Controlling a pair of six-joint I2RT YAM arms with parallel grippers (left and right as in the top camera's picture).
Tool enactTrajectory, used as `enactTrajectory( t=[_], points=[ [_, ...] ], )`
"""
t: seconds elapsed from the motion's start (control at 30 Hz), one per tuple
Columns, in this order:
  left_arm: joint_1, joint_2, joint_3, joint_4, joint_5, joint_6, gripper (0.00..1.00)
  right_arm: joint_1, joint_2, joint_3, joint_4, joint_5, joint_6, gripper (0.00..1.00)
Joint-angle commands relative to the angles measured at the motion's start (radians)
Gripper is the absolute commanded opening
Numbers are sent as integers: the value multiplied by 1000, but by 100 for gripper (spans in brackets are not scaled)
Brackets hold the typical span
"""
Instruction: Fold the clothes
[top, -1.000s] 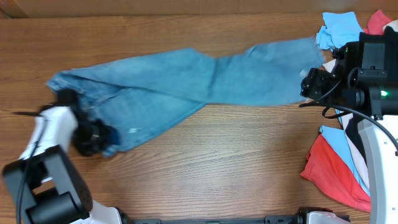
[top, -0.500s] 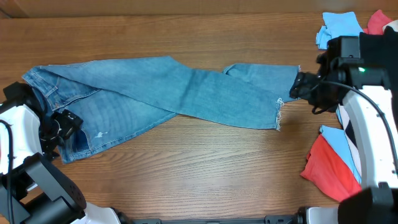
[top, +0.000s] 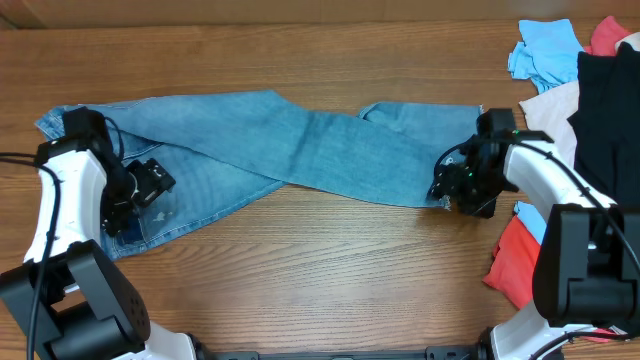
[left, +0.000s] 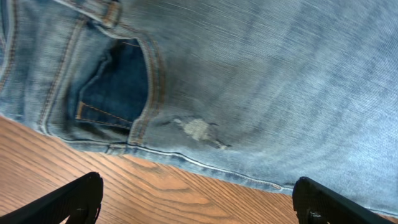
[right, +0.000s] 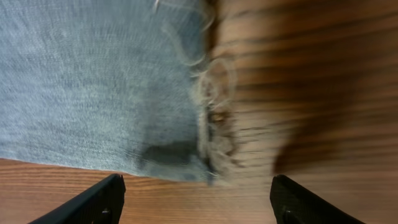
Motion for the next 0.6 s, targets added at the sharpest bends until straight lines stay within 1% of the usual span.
enactTrajectory(
  t=[0.0,0.07,0.13,0.2,0.23,0.27,0.33,0.47,0.57],
  points=[
    [-29,10,3,2,-26,13,100,32,2,-61,64,-74,-11,79],
    [-37,10,-4,5,-26,13,100,47,3,-81,99,-76,-11,78],
    [-39,10,-10,8,-26,13,100,60,3,-93,135,-76,-9,75],
    [-39,10,-21,14,-26,13,100,64,3,-95,169,-75,-1,58],
    [-39,10,-26,15,-26,13,100,64,3,-95,184,-75,2,45],
    [-39,10,-32,18,-26,13,100,64,3,-95,194,-75,2,27],
    [-39,10,-43,22,-26,13,100,64,2,-95,208,-72,2,4],
    [-39,10,-60,26,-37,13,100,60,-12,-69,171,-38,36,4],
    [-39,10,-65,34,-40,13,100,60,-71,-13,115,-38,35,4]
  ],
)
